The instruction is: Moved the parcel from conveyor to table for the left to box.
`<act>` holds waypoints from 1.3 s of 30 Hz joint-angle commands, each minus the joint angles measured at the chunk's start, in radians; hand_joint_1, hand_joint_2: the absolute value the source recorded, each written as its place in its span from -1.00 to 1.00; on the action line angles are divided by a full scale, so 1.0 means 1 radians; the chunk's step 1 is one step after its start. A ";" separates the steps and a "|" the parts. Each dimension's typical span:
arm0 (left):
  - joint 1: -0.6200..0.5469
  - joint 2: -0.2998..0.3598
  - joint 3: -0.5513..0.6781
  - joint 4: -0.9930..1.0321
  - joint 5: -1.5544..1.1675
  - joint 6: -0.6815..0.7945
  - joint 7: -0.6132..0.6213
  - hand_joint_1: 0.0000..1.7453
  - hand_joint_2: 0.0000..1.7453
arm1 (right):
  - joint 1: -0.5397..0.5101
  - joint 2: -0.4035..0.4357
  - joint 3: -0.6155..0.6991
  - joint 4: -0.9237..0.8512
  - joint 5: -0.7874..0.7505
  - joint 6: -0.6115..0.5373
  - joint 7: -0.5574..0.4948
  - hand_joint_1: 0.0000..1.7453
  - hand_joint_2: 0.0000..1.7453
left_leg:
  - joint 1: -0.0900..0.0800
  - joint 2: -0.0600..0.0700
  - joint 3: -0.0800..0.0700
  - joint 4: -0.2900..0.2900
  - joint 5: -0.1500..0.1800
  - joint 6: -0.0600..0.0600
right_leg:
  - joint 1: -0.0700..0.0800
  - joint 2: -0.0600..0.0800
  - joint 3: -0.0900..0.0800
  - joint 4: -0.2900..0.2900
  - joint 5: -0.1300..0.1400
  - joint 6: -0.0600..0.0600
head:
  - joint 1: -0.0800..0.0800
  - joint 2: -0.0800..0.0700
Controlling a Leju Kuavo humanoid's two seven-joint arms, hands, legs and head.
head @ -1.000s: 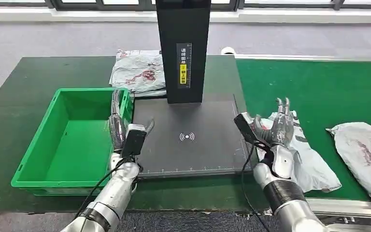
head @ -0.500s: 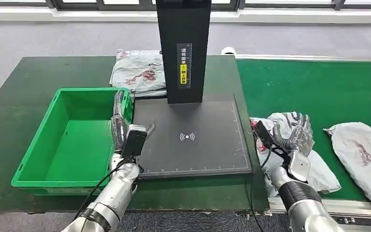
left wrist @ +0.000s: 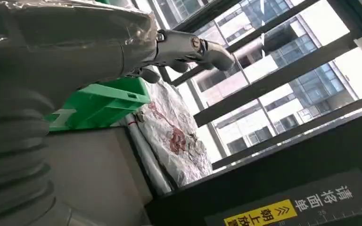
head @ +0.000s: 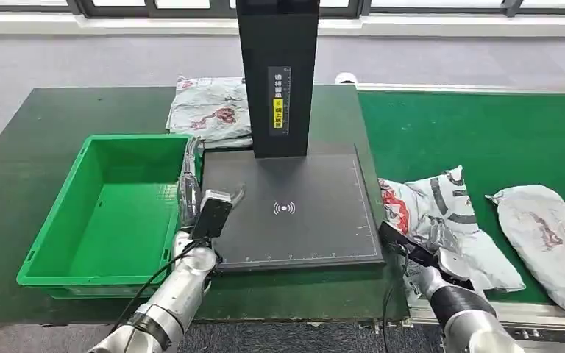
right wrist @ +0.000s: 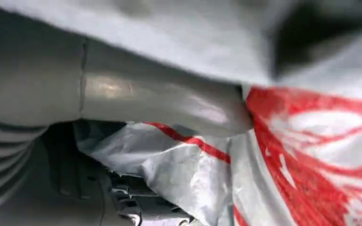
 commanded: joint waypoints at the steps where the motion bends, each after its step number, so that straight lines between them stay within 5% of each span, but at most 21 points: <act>1: 0.022 0.053 -0.039 -0.026 -0.014 0.018 0.027 -1.00 1.00 | -0.027 0.035 -0.021 0.059 -0.052 -0.175 -0.041 1.00 1.00 | 0.000 0.001 0.003 -0.002 0.001 0.000 | 0.000 0.000 0.003 -0.002 0.001 -0.001 | 0.000 0.000; 4: 0.039 0.061 -0.037 -0.054 -0.018 0.013 0.033 -1.00 1.00 | -0.050 0.047 -0.013 0.047 -0.050 -0.183 -0.034 1.00 1.00 | 0.000 0.004 0.003 -0.001 0.000 0.000 | 0.000 0.003 0.002 0.000 0.001 -0.001 | 0.000 0.000; 8: 0.048 0.062 -0.029 -0.070 -0.034 0.032 0.045 -1.00 1.00 | -0.031 0.082 -0.067 -0.050 -0.125 -0.405 -0.129 1.00 1.00 | 0.001 0.003 0.002 -0.001 0.000 0.000 | 0.001 0.003 0.002 -0.001 0.001 -0.001 | 0.000 0.000; 16: 0.048 0.032 -0.016 -0.081 -0.034 0.050 0.015 -1.00 1.00 | 0.049 0.161 -0.056 -0.695 -0.534 -0.617 -0.482 1.00 1.00 | -0.001 0.004 -0.002 0.000 0.000 -0.001 | -0.001 0.003 -0.003 0.003 0.000 -0.001 | 0.000 0.000; 33: 0.038 0.024 -0.016 -0.066 -0.036 0.053 0.010 -1.00 1.00 | 0.013 0.163 -0.001 -0.685 -0.591 -0.630 -0.504 1.00 1.00 | 0.000 0.000 -0.002 -0.002 0.001 -0.001 | 0.000 0.000 -0.001 0.000 0.000 -0.002 | 0.000 0.000; 39: 0.024 0.011 -0.005 -0.066 -0.018 0.028 0.000 -1.00 1.00 | -0.120 0.242 0.227 -0.593 -0.537 -0.533 -0.451 1.00 1.00 | -0.001 0.006 -0.005 0.000 0.000 -0.001 | -0.001 0.005 -0.006 0.004 0.001 -0.001 | 0.000 0.000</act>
